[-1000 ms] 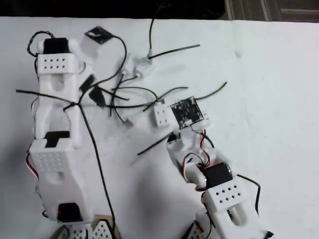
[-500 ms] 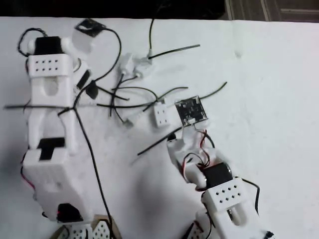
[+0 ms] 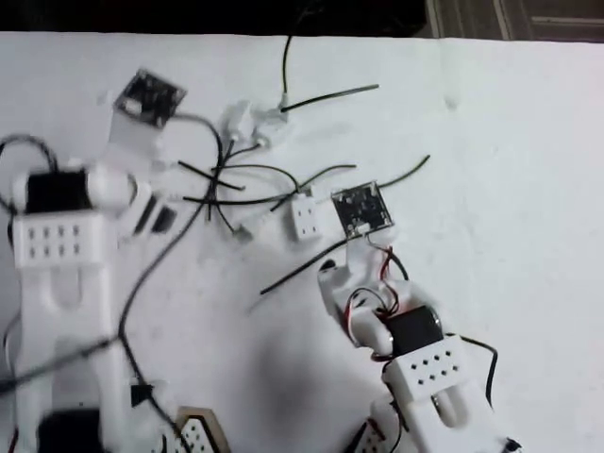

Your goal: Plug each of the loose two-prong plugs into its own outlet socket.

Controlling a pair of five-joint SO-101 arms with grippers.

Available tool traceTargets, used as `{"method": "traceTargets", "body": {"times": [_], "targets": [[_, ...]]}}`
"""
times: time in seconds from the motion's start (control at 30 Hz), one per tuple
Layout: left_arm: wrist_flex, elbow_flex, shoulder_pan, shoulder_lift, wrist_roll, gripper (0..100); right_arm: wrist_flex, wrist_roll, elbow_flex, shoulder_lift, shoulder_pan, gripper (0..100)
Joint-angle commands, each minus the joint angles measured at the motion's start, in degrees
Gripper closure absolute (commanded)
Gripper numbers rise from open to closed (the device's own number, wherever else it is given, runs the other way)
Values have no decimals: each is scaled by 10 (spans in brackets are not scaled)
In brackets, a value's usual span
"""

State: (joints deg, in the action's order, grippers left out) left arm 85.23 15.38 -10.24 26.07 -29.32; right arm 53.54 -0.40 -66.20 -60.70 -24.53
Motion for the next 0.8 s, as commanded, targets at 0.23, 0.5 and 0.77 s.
{"method": "traceTargets", "body": {"times": [0.23, 0.5, 0.77], "targets": [[-131, 311, -7, 277, 43, 771, 47, -29, 99, 11, -80, 861], [-232, 460, -7, 372, 99, 771, 47, -31, 190, 217, -80, 861], [-310, 578, -7, 458, 113, 771, 47, -123, 320, 423, -81, 861]]}}
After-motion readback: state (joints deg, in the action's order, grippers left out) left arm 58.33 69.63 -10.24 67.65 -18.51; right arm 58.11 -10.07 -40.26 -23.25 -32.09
